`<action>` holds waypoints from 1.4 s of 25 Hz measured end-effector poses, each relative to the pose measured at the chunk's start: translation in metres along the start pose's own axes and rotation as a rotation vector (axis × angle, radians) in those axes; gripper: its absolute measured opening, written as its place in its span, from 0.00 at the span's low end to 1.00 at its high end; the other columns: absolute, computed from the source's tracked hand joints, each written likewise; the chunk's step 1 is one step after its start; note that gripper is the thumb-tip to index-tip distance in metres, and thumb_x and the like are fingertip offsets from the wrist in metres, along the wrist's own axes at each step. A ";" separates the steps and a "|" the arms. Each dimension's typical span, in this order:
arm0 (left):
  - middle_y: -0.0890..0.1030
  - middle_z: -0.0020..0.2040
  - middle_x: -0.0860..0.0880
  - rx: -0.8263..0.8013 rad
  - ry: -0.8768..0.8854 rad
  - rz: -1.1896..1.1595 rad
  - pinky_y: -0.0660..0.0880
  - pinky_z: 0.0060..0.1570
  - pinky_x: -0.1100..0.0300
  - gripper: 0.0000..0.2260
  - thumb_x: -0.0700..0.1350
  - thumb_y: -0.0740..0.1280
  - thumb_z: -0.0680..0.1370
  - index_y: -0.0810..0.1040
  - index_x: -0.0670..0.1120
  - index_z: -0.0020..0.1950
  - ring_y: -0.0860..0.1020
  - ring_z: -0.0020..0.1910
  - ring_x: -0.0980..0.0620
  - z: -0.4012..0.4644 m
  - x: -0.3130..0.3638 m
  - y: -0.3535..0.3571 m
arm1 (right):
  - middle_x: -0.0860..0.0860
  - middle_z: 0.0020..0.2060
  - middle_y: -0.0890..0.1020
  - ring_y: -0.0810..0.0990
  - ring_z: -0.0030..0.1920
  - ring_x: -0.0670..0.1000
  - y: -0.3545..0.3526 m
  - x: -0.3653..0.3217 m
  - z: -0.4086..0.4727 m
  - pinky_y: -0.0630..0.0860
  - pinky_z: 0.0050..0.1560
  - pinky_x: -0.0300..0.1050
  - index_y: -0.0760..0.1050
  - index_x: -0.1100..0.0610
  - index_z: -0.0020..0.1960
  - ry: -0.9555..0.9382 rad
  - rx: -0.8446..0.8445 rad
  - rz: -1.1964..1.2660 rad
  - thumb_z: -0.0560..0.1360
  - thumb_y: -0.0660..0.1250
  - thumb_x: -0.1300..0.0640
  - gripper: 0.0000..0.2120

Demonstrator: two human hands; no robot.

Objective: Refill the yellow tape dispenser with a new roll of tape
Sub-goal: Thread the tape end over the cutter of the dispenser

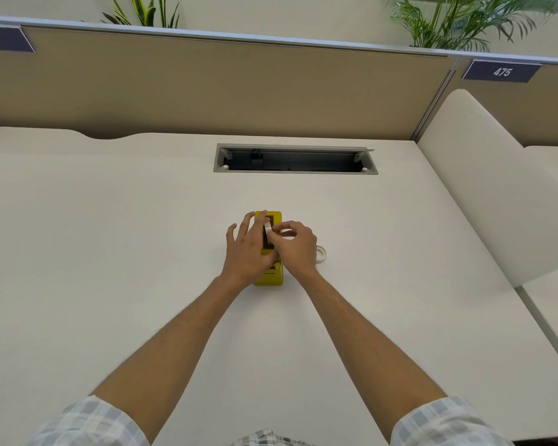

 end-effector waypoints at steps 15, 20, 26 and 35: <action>0.71 0.71 0.47 0.121 0.022 -0.035 0.59 0.70 0.47 0.36 0.54 0.73 0.70 0.62 0.48 0.74 0.68 0.70 0.47 -0.003 0.000 -0.002 | 0.46 0.45 0.85 0.83 0.48 0.47 0.000 0.003 0.002 0.82 0.50 0.53 0.83 0.51 0.46 0.004 0.000 0.043 0.69 0.73 0.49 0.08; 0.68 0.73 0.47 0.078 -0.002 -0.032 0.57 0.72 0.44 0.36 0.56 0.72 0.71 0.62 0.48 0.75 0.66 0.72 0.46 -0.002 -0.002 0.000 | 0.46 0.45 0.85 0.83 0.47 0.47 0.000 0.004 0.002 0.82 0.50 0.53 0.82 0.51 0.46 -0.005 0.005 0.043 0.70 0.73 0.49 0.07; 0.66 0.75 0.47 0.042 -0.009 -0.049 0.55 0.74 0.43 0.36 0.55 0.71 0.73 0.60 0.48 0.76 0.65 0.73 0.47 -0.002 -0.002 0.000 | 0.46 0.45 0.84 0.82 0.48 0.46 0.000 0.005 0.002 0.82 0.50 0.52 0.82 0.50 0.45 -0.014 0.004 0.045 0.70 0.73 0.50 0.06; 0.69 0.73 0.48 0.092 0.059 -0.054 0.57 0.72 0.48 0.32 0.52 0.71 0.74 0.63 0.47 0.74 0.66 0.72 0.49 -0.004 0.001 -0.002 | 0.43 0.48 0.83 0.81 0.47 0.46 -0.007 -0.007 0.001 0.79 0.47 0.48 0.83 0.48 0.53 -0.191 -0.008 -0.176 0.73 0.69 0.47 0.11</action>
Point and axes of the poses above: each hand's wrist, its own z-axis towards the middle knuckle, its own y-axis out of the palm, x = y × z, the point moved 4 cm from there along z, towards the middle knuckle
